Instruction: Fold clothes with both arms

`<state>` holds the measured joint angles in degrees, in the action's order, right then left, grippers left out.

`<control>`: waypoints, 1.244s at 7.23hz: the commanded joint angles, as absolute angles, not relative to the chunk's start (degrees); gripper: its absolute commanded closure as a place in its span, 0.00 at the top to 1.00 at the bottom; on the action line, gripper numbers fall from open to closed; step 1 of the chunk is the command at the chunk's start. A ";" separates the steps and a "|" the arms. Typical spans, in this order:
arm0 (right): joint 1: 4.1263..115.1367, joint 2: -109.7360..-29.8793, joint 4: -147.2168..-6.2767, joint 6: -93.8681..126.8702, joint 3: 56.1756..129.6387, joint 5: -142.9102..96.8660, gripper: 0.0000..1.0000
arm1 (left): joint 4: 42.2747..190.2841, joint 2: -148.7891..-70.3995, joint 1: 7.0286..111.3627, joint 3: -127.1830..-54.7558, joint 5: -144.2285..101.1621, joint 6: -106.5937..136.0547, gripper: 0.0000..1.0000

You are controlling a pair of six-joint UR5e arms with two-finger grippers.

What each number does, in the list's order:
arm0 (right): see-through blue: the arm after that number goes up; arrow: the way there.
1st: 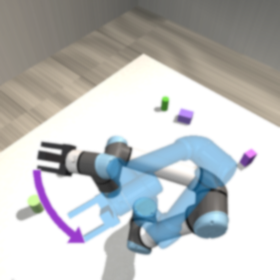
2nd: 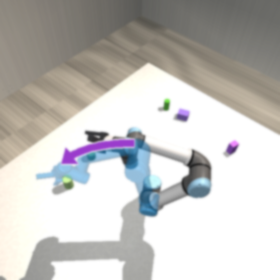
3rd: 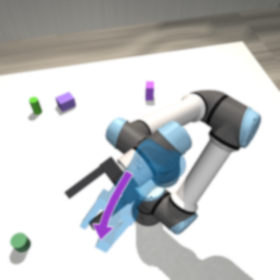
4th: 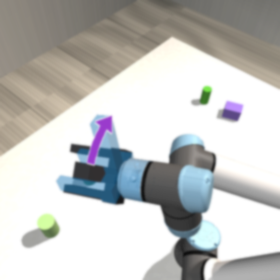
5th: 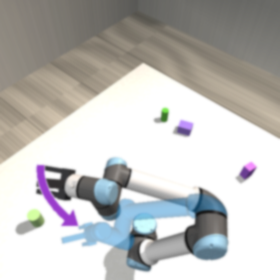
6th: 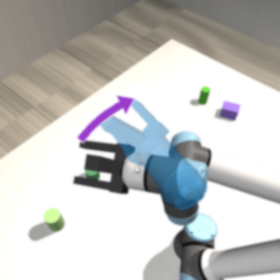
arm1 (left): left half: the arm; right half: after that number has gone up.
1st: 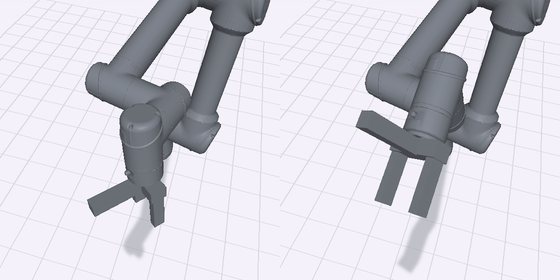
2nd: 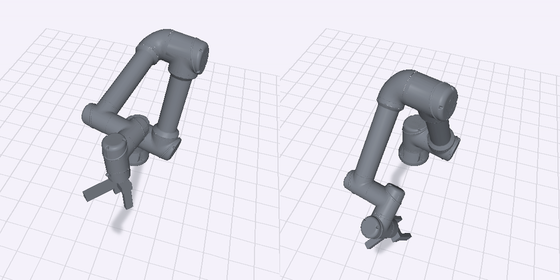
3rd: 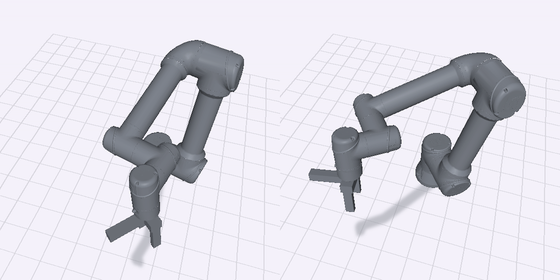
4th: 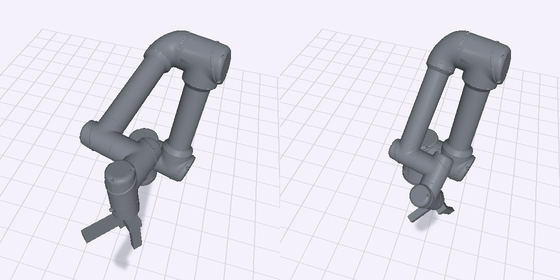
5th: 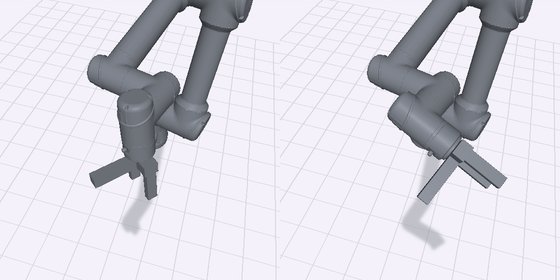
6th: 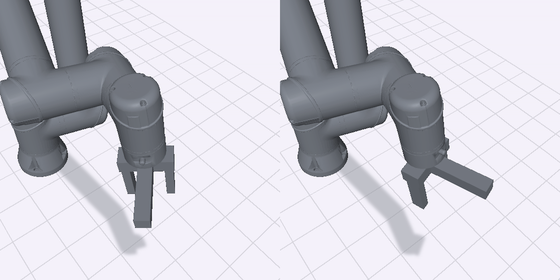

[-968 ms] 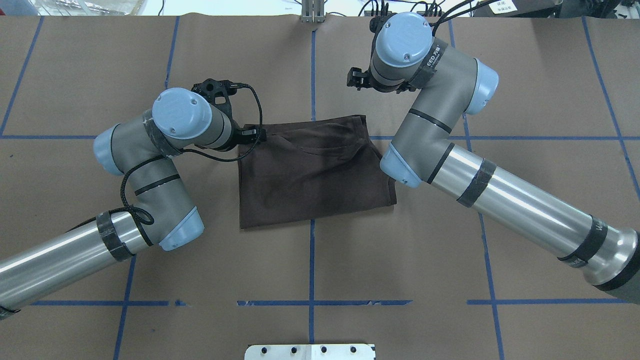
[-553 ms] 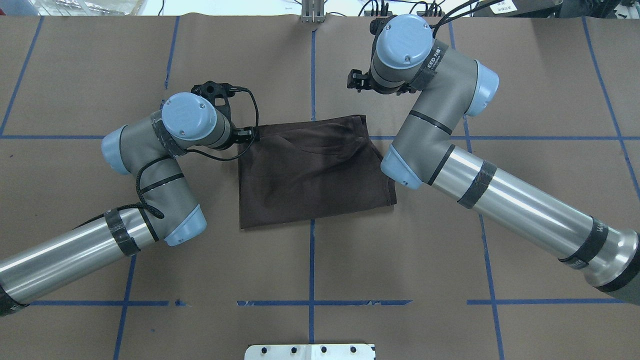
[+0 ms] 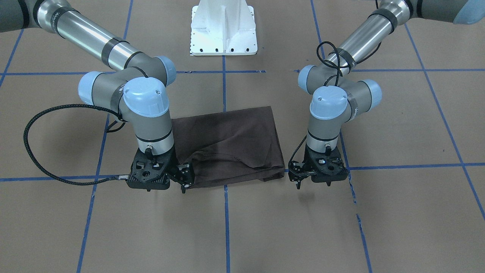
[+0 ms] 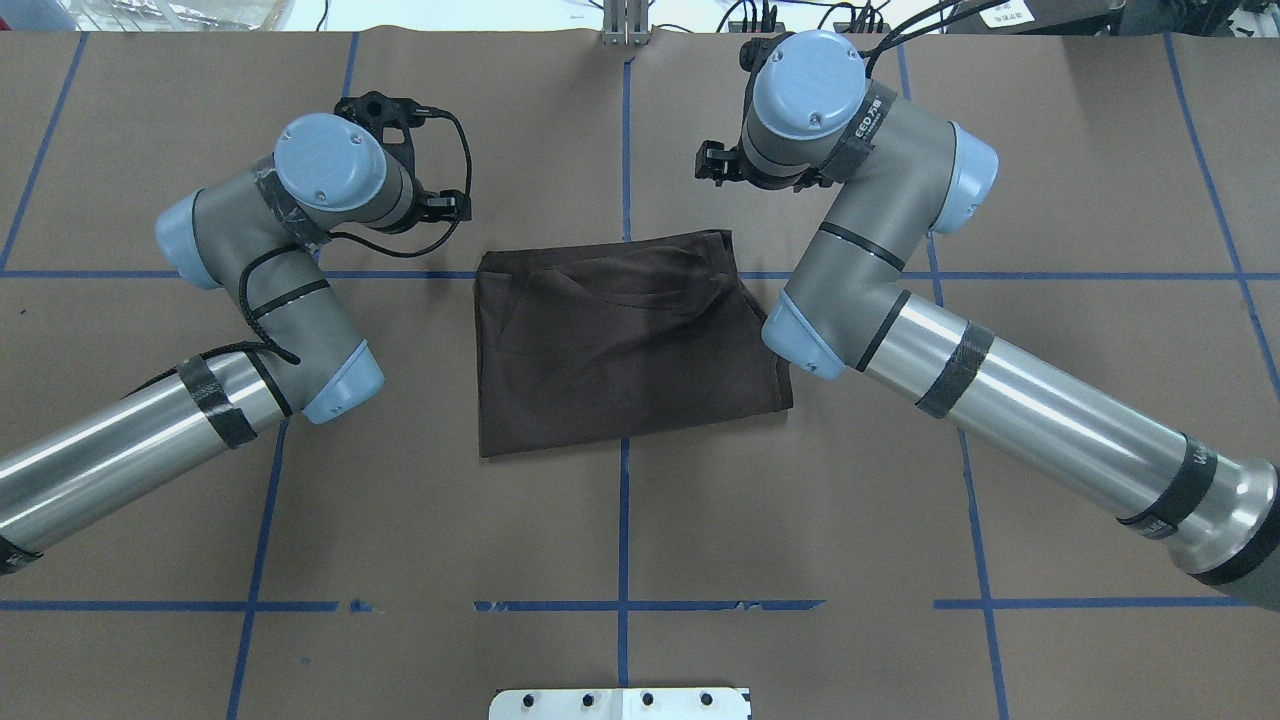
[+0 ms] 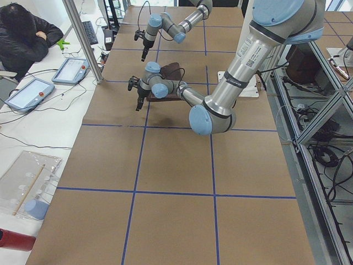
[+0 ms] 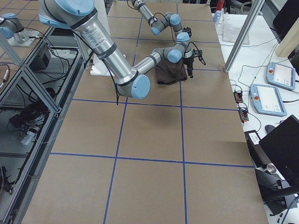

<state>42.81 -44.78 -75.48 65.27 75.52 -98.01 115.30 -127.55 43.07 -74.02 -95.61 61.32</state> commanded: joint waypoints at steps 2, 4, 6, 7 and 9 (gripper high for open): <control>42.89 -46.48 -76.19 65.04 79.42 -101.93 1.00 | 113.13 -124.22 43.94 -85.09 -100.45 60.47 1.00; 45.77 -55.34 -83.88 58.24 93.27 -107.28 1.00 | 100.97 -117.53 44.03 -101.79 -101.94 55.68 1.00; 52.52 -64.55 -92.18 43.49 105.42 -113.08 1.00 | 97.65 -108.33 50.32 -112.37 -107.62 42.96 1.00; 58.47 -70.69 -91.76 34.02 107.56 -119.29 1.00 | 97.65 -103.50 56.89 -113.98 -112.71 31.58 1.00; 71.21 -81.25 -92.10 13.63 107.84 -125.39 1.00 | 98.26 -95.14 69.29 -113.73 -120.64 13.09 1.00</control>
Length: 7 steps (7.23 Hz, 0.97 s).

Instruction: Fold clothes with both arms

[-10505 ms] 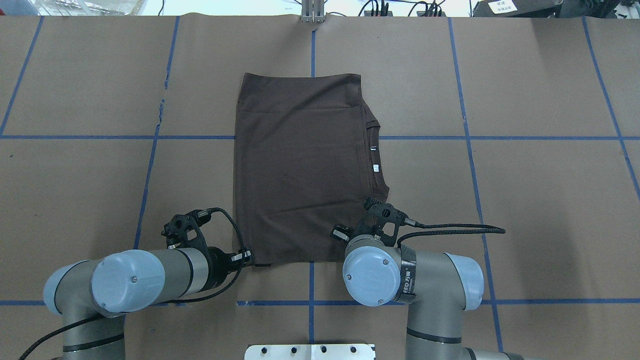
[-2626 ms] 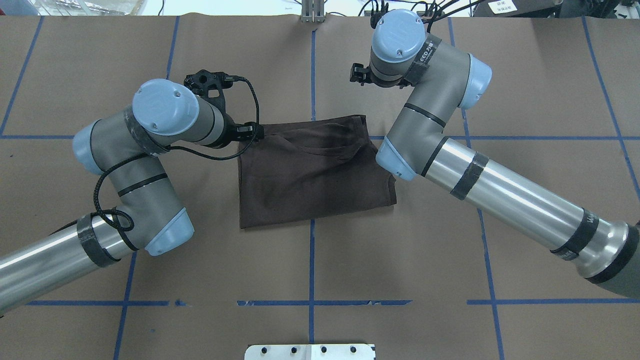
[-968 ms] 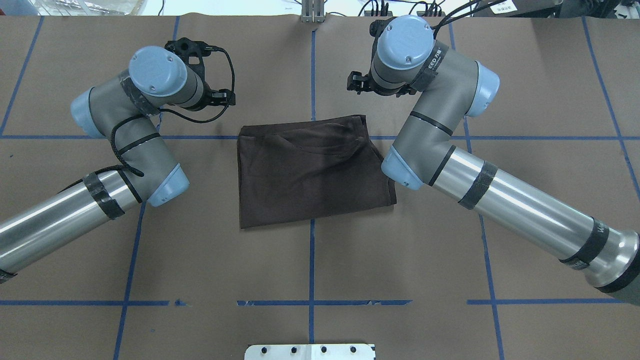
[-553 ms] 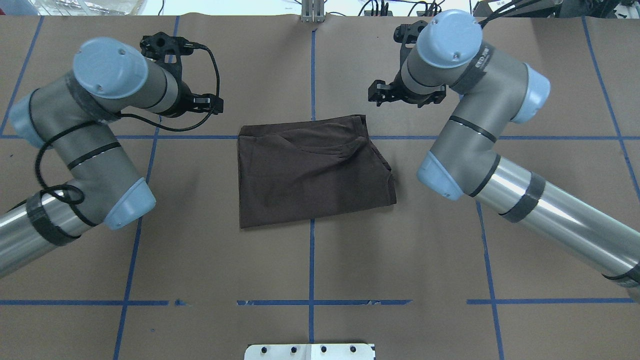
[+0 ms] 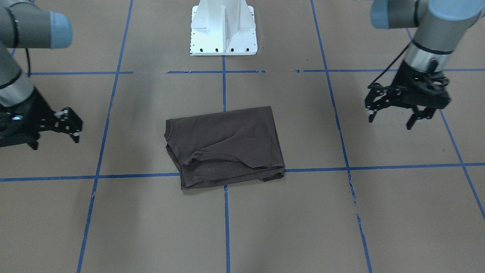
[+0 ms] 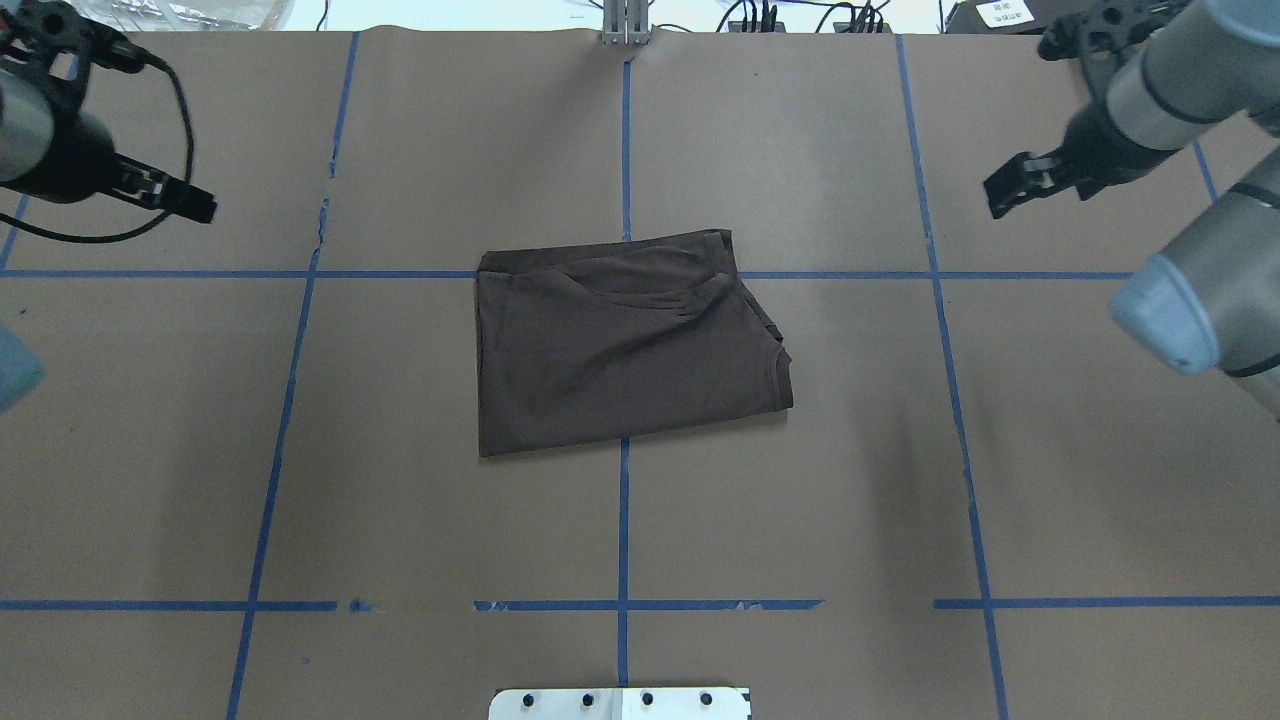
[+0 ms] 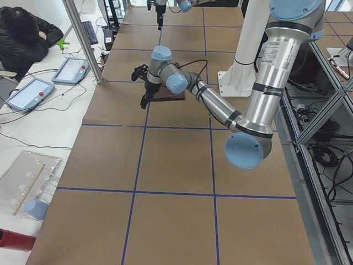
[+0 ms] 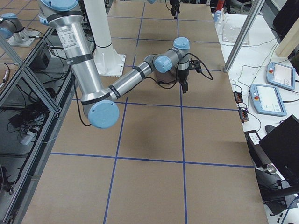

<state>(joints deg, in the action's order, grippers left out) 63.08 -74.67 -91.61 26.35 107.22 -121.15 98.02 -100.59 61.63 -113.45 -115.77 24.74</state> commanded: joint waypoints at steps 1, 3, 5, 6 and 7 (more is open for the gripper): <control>76.15 -86.61 -92.20 5.71 106.80 -129.60 1.00 | 98.26 -91.79 74.57 -113.47 -122.94 6.13 1.00; 80.23 -98.65 -91.41 3.60 106.61 -128.77 1.00 | 97.65 -89.66 83.11 -108.84 -128.91 4.40 1.00; 86.90 -101.85 -89.13 3.25 106.87 -129.46 1.00 | 97.56 -83.97 84.90 -104.96 -130.33 4.39 1.00; 87.62 -102.30 -89.21 3.25 106.79 -129.46 1.00 | 97.65 -82.37 87.77 -103.55 -130.69 3.44 1.00; 87.63 -102.30 -89.12 3.34 106.87 -129.46 1.00 | 97.04 -80.79 89.11 -101.62 -130.78 0.99 1.00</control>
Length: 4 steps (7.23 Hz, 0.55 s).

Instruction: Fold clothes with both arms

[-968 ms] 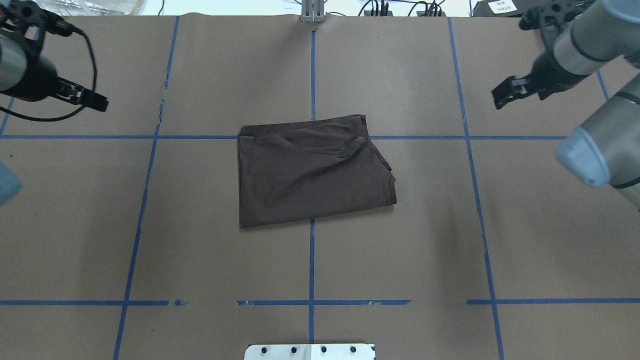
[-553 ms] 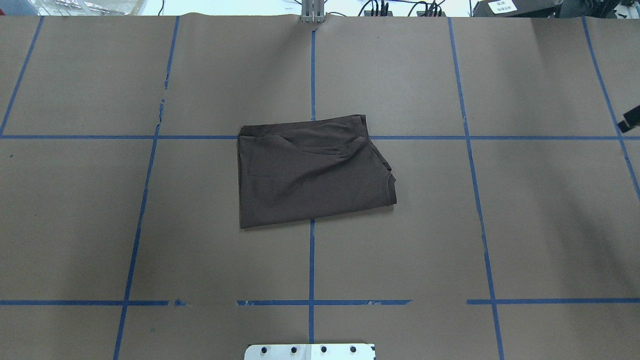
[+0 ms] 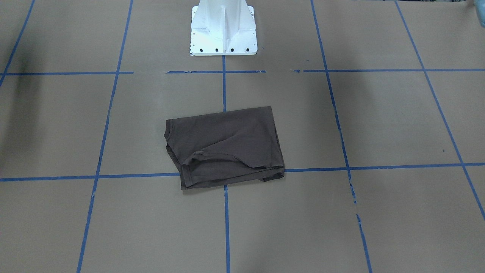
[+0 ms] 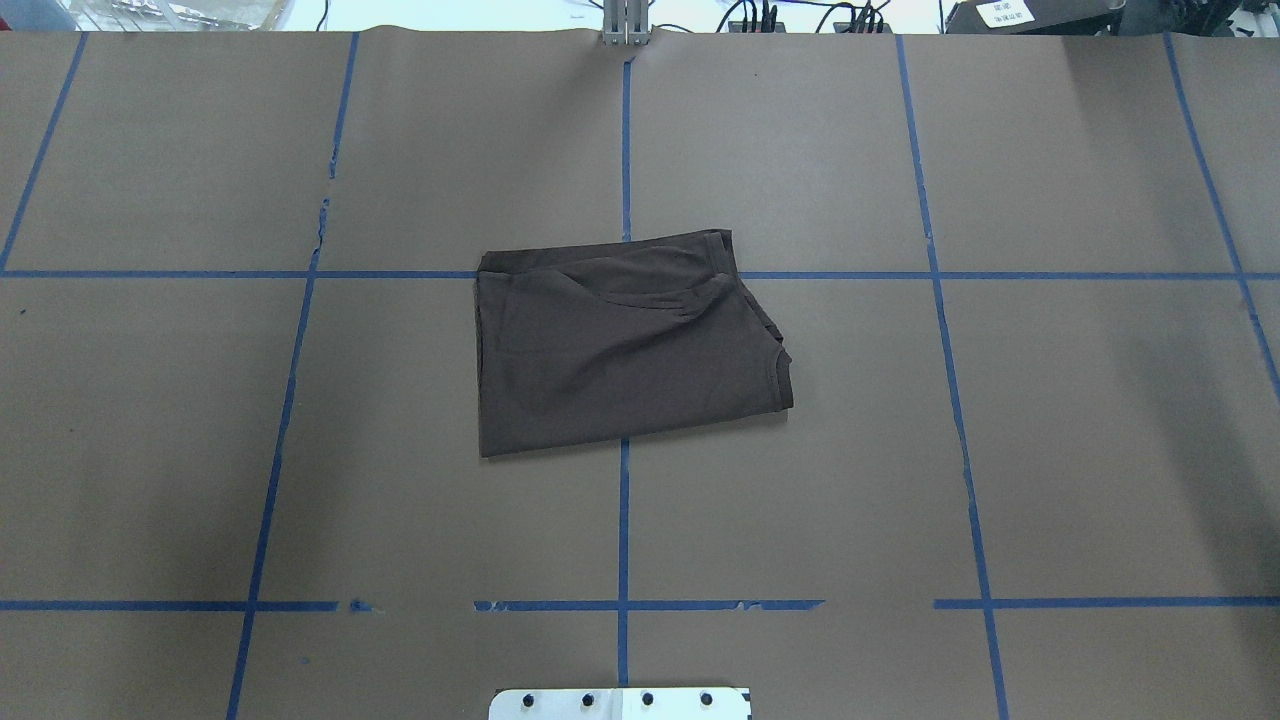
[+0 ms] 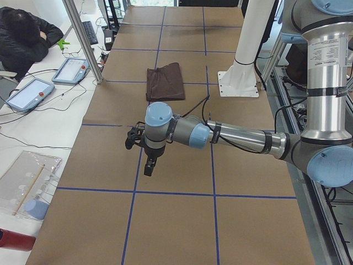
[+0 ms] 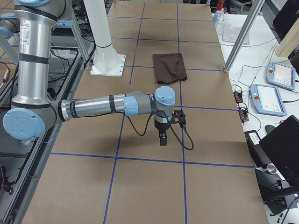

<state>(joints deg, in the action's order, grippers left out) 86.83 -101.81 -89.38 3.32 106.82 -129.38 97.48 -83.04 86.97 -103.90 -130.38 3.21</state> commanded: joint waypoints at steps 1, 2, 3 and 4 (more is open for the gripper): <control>87.63 -102.30 -89.03 3.34 106.87 -129.38 1.00 | 95.81 -78.77 89.38 -100.82 -130.87 -0.08 1.00; 87.54 -102.39 -89.03 3.43 106.79 -129.20 1.00 | 95.71 -76.75 89.30 -101.25 -132.26 0.43 1.00; 87.54 -102.48 -89.12 3.43 106.70 -129.20 1.00 | 95.02 -76.73 89.21 -101.34 -139.15 0.70 1.00; 87.54 -102.48 -89.30 3.43 106.70 -129.20 1.00 | 95.10 -76.82 89.12 -101.51 -140.87 1.14 1.00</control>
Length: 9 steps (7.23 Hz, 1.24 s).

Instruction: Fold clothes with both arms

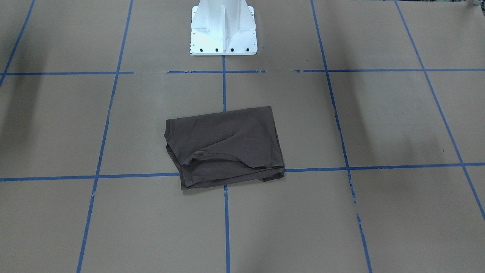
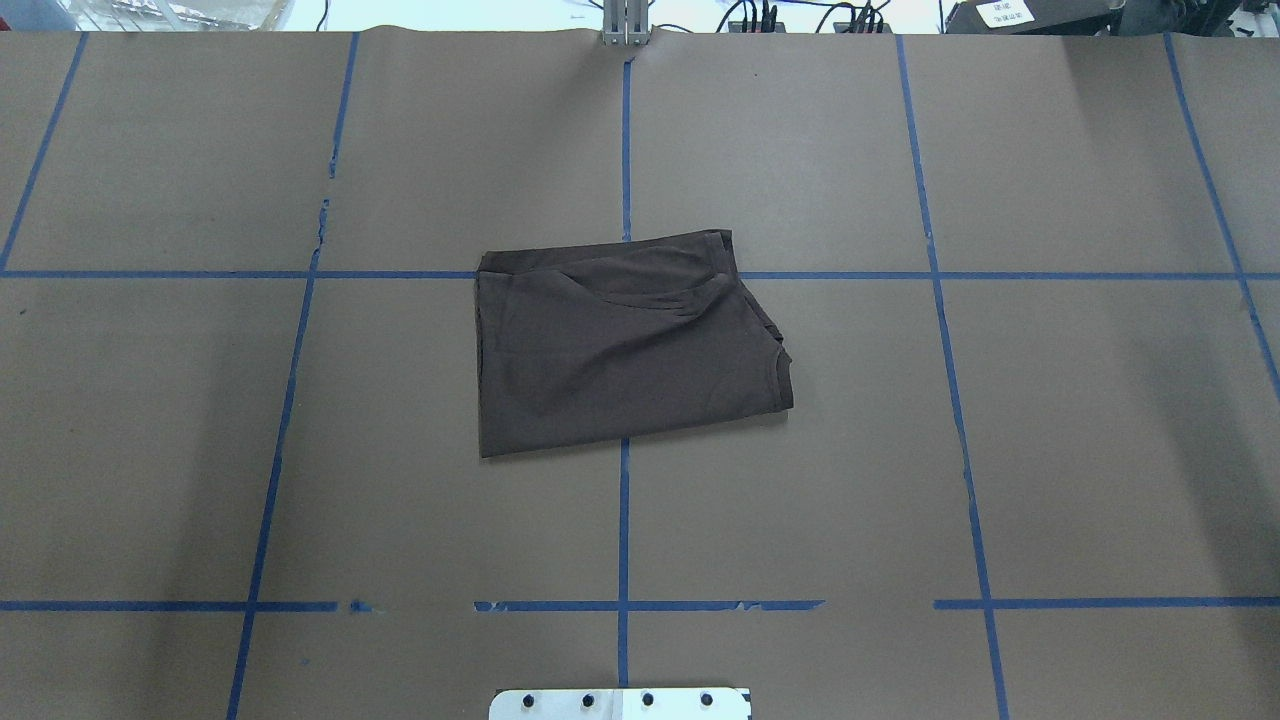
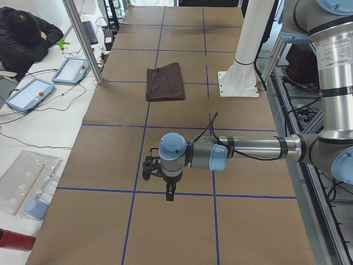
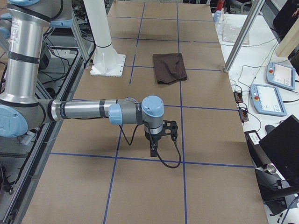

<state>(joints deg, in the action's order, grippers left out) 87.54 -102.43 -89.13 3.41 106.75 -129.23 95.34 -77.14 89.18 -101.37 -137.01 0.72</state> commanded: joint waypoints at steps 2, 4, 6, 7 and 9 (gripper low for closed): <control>87.45 -102.48 -89.39 3.51 106.61 -129.20 1.00 | 95.10 -77.17 88.77 -101.43 -140.71 0.97 1.00; 87.45 -102.48 -89.12 3.52 106.44 -129.20 1.00 | 95.36 -77.17 88.77 -102.65 -139.84 0.62 1.00; 87.45 -102.48 -89.03 3.52 106.35 -129.20 1.00 | 95.63 -77.78 88.77 -102.83 -132.12 0.70 1.00; 87.45 -102.57 -89.03 3.52 106.35 -129.20 1.00 | 95.63 -77.78 88.77 -102.66 -132.01 0.70 1.00; 87.45 -102.48 -89.03 3.60 105.82 -129.20 1.00 | 95.63 -77.70 88.77 -103.01 -132.19 0.70 1.00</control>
